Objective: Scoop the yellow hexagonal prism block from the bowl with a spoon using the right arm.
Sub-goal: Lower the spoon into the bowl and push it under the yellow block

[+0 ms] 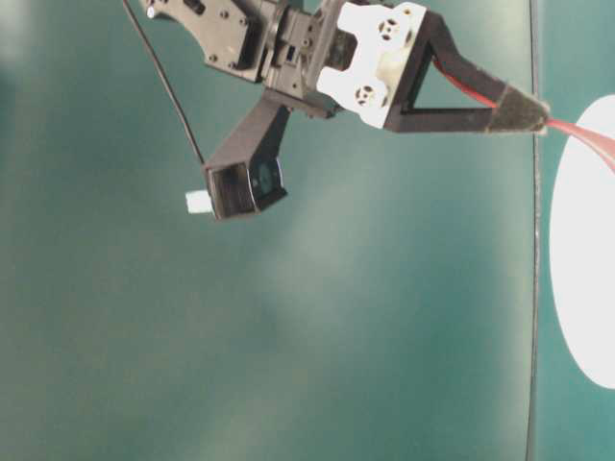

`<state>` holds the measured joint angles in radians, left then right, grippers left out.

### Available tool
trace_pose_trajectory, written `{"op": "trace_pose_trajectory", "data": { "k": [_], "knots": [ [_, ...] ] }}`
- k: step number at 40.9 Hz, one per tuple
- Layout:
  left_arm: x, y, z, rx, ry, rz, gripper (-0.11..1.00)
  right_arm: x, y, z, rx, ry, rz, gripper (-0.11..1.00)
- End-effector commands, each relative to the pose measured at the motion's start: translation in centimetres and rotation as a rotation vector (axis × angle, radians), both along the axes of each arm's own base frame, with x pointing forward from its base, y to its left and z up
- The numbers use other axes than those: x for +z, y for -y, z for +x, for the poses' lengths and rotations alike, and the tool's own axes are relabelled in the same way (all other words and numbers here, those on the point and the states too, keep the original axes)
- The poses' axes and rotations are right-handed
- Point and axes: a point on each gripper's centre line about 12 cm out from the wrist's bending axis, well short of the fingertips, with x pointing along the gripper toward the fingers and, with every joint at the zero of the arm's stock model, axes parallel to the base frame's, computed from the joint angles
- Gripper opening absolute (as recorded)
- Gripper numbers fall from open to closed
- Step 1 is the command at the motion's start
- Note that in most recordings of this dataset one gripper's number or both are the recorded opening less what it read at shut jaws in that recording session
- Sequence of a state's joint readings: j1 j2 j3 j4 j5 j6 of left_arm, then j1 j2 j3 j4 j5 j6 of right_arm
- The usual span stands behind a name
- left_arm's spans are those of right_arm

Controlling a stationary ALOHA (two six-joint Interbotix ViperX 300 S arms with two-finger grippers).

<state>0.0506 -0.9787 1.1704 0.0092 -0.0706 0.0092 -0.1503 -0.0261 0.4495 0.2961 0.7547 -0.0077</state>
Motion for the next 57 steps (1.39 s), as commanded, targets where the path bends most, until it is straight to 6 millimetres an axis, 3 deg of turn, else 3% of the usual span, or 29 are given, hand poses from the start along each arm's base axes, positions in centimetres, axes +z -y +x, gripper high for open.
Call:
{"op": "trace_pose_trajectory", "data": {
  "k": [1,57],
  "knots": [
    [0.8,0.0,0.3,0.001,0.017,0.005,0.04,1.4,-0.2,0.6,0.012,0.024,-0.002,0.25],
    [0.9,0.0,0.2,0.001,0.014,0.005,0.04,-0.4,0.1,2.4,0.001,0.052,-0.022,0.25]
  ]
}}
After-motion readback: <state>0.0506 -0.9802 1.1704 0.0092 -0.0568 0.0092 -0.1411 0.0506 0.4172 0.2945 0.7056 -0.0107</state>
